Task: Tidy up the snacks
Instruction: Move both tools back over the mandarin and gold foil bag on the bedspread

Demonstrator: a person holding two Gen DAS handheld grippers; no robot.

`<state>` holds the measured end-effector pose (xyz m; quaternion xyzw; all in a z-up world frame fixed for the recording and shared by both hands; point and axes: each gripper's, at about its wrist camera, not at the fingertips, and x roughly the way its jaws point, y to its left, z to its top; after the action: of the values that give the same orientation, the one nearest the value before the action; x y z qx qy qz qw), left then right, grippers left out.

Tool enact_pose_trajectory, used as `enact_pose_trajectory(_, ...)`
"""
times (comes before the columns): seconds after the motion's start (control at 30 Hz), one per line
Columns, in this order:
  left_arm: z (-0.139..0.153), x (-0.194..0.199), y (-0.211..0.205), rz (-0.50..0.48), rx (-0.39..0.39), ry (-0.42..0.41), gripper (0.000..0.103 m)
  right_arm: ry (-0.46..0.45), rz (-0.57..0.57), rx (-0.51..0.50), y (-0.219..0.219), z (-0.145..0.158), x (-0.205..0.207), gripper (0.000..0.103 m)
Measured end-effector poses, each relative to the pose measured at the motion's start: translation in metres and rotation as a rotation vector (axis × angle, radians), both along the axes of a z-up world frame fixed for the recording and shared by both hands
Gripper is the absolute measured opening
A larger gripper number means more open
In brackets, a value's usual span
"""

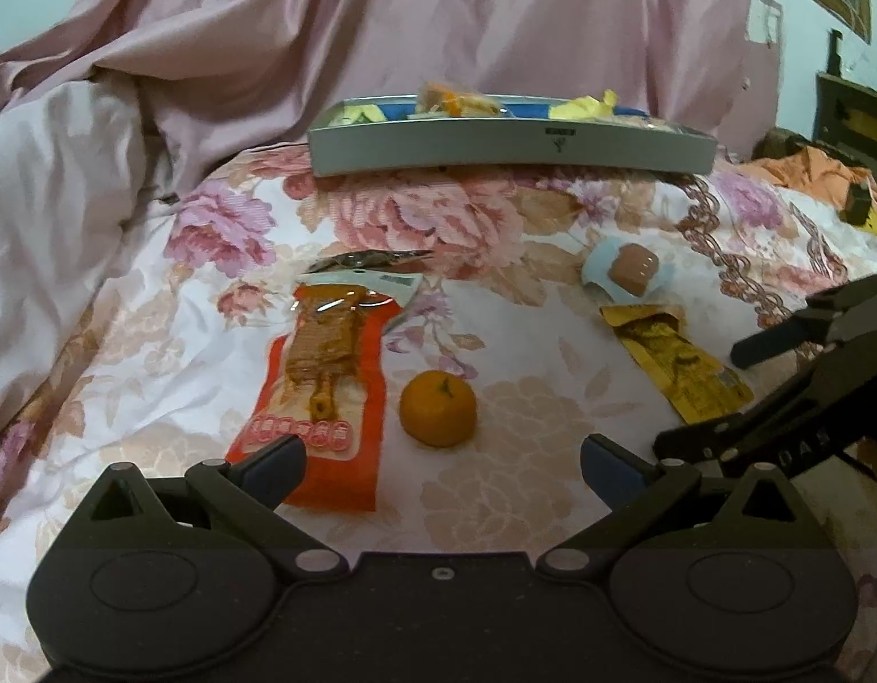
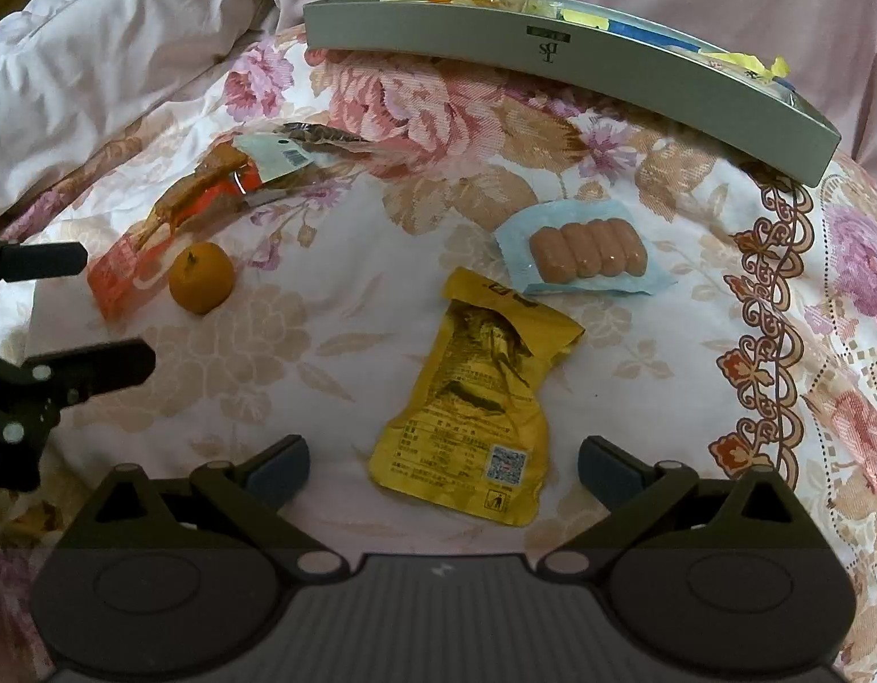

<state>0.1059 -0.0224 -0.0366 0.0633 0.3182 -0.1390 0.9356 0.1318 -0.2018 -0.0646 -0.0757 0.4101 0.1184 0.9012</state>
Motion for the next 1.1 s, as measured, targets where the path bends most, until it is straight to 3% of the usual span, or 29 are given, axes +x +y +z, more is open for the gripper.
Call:
enact_pose_trajectory(0.2, -0.001, 0.004, -0.008, -0.035, 0.027, -0.018, 0.102, -0.012, -0.011, 0.009, 0.000, 0.000, 0.001, 0.103)
enact_pose_trajectory(0.43, 0.000, 0.017, -0.008, -0.029, -0.010, -0.049, 0.100, -0.036, -0.041, 0.014, -0.003, 0.001, 0.003, 0.103)
enact_pose_trajectory(0.63, -0.005, 0.018, -0.018, -0.101, 0.021, -0.075, 0.095, -0.063, -0.074, -0.013, -0.005, 0.001, 0.004, 0.102)
enact_pose_trajectory(0.77, -0.007, 0.019, -0.024, -0.132, 0.037, -0.077, 0.092, -0.075, -0.088, -0.020, -0.006, 0.001, 0.004, 0.099)
enact_pose_trajectory(1.1, -0.010, 0.026, -0.022, -0.118, -0.010, -0.050, 0.083, -0.103, -0.098, -0.012, -0.006, 0.001, 0.007, 0.091)
